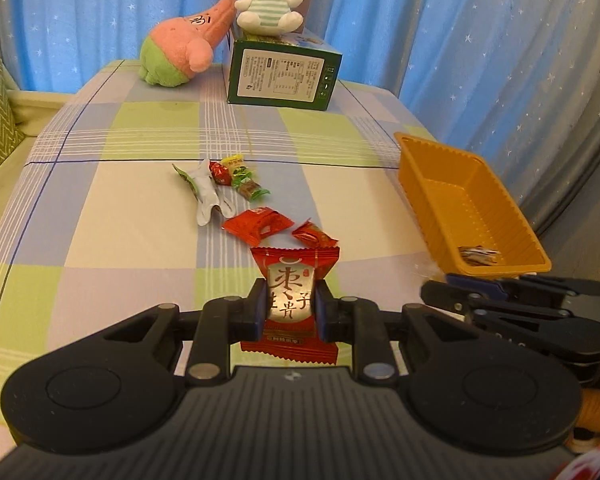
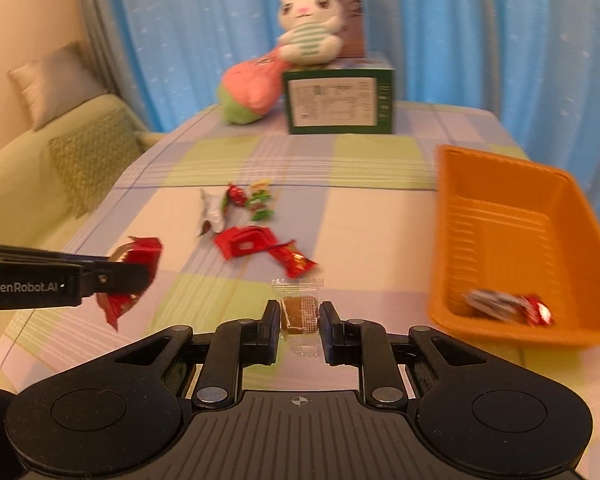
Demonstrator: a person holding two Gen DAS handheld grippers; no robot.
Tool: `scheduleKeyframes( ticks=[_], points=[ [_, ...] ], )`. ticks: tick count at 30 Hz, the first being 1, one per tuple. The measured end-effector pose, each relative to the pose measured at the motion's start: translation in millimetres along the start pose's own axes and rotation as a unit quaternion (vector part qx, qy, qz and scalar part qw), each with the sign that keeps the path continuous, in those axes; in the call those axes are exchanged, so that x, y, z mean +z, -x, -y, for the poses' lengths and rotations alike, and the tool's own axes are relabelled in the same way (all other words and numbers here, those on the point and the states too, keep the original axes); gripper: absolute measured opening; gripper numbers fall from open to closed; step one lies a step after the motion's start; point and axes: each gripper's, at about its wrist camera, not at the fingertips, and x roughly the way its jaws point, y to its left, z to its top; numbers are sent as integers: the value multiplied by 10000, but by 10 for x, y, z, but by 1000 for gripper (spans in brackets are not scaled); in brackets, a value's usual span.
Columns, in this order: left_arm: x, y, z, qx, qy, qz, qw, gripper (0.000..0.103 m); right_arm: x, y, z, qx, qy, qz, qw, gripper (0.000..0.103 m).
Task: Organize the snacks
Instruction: 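Grasp the small brown candy with the right tool while the left tool holds the red packet, then lower both snacks into the orange tray and open both tools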
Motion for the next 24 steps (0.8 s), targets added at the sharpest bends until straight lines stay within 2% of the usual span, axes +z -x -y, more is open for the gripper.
scheduleKeyframes(
  ticks=[12,24],
  points=[
    [-63,241,526,-106,-162,94,9998,21,-99,642,308,-391,-295,249,9985,21],
    [-52,246,975,-355,-466,70,9983,21,-151,959,660,-727,-596,415,9947,21]
  ],
)
